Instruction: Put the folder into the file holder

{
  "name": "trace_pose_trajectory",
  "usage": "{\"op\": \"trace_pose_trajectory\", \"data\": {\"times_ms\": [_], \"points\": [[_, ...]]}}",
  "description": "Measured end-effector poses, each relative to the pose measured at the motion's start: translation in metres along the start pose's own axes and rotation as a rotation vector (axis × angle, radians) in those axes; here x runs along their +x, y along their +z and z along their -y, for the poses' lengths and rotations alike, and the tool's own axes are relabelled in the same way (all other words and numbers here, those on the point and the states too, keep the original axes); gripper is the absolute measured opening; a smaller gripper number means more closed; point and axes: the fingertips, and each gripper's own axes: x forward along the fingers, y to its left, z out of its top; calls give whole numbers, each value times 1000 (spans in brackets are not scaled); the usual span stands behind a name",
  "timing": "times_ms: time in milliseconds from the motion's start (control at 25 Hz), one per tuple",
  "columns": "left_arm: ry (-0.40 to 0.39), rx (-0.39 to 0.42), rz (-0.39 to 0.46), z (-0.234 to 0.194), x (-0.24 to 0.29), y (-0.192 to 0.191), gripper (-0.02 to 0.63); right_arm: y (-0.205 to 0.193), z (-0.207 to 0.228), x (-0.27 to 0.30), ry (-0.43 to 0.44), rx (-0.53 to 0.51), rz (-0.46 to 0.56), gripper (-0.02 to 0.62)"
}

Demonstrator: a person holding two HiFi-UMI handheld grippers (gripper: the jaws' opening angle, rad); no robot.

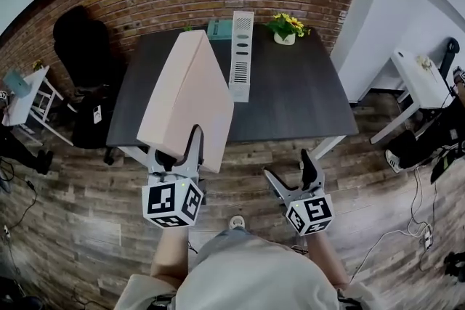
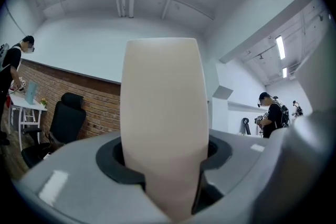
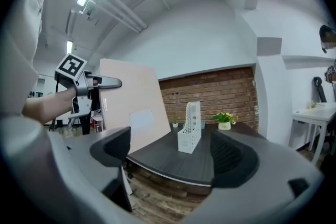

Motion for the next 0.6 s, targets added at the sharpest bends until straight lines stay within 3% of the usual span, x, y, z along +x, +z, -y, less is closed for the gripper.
{"op": "trace_pose_trajectory", "data": {"times_ms": [600], "points": [[-70,-30,37,-27,149,7,270,-7,46,83,-87,16,-11,445]]}}
